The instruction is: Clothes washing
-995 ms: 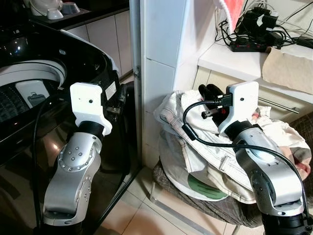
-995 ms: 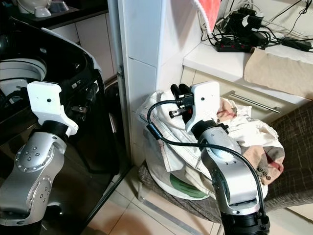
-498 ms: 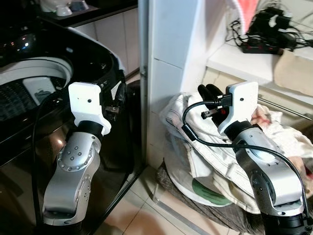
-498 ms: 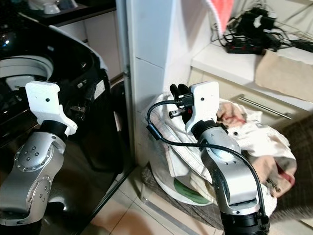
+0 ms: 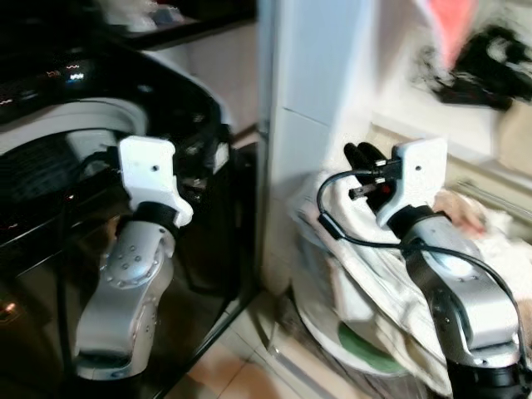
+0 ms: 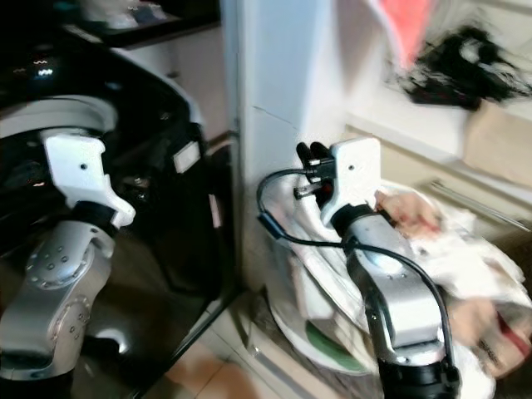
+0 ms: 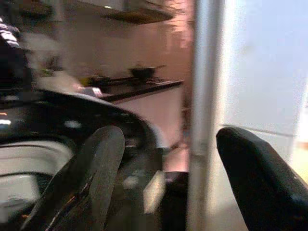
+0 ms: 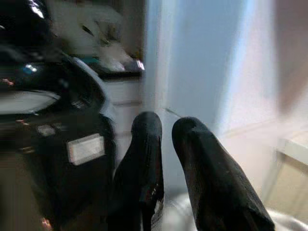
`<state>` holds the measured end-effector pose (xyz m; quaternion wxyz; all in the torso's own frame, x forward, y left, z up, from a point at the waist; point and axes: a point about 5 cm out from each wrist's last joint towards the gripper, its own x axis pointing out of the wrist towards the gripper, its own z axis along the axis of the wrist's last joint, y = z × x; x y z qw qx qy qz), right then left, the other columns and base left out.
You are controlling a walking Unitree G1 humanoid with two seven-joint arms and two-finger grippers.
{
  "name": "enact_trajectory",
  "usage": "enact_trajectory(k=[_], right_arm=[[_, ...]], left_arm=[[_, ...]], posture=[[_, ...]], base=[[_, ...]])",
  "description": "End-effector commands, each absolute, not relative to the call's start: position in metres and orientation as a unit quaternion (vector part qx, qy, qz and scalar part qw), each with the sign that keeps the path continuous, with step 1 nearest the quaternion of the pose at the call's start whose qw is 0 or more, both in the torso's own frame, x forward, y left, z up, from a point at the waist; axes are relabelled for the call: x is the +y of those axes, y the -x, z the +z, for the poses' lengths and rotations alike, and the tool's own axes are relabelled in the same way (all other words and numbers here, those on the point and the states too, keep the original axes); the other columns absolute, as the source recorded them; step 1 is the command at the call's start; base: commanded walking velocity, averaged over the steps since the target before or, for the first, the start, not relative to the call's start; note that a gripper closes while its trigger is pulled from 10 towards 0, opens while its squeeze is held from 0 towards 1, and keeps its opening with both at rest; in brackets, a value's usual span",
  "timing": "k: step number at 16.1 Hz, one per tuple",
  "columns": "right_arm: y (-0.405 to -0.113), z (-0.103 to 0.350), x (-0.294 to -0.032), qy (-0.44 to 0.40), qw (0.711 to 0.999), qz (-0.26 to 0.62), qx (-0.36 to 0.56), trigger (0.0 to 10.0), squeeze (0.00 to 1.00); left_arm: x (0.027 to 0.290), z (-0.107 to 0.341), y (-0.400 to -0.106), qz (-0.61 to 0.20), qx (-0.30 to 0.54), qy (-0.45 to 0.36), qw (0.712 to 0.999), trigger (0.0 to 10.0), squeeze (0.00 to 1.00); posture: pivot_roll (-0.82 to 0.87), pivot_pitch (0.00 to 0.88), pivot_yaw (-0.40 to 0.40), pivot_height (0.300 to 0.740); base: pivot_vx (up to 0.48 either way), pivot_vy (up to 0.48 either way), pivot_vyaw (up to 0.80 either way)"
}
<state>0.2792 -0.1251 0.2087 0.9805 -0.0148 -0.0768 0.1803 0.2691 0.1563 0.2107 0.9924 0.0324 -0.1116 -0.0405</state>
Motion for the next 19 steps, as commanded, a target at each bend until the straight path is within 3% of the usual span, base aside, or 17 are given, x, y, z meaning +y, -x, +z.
enact_trajectory(k=[1, 6, 10, 19], right_arm=[[-0.2763, 0.2111, -0.1339, 0.022, 0.982, 0.166, -0.085, 10.0, 0.00], [-0.2761, 0.2111, -0.1340, 0.020, 0.983, 0.164, -0.086, 10.0, 0.00], [-0.2744, 0.2077, -0.1371, 0.015, 0.985, 0.155, -0.077, 10.0, 0.00], [-0.2701, 0.2039, -0.1400, 0.004, 0.988, 0.142, -0.066, 10.0, 0.00]], left_arm=[[0.1497, 0.2127, -0.2693, -0.053, -0.118, -0.030, 0.991, 10.0, 0.00], [0.1507, 0.2126, -0.2695, -0.050, -0.117, -0.030, 0.991, 10.0, 0.00], [0.1484, 0.2131, -0.2703, -0.061, -0.122, -0.027, 0.990, 10.0, 0.00], [0.1447, 0.2137, -0.2724, -0.073, -0.126, -0.029, 0.989, 10.0, 0.00]], posture=[[-0.02, 0.004, -0.010, 0.740], [-0.02, 0.003, -0.008, 0.740], [-0.02, 0.005, -0.003, 0.740], [-0.03, 0.007, 0.009, 0.740]], base=[[0.382, 0.000, 0.00], [0.373, 0.000, 0.00], [0.000, 0.000, 0.00], [0.000, 0.270, -0.69]])
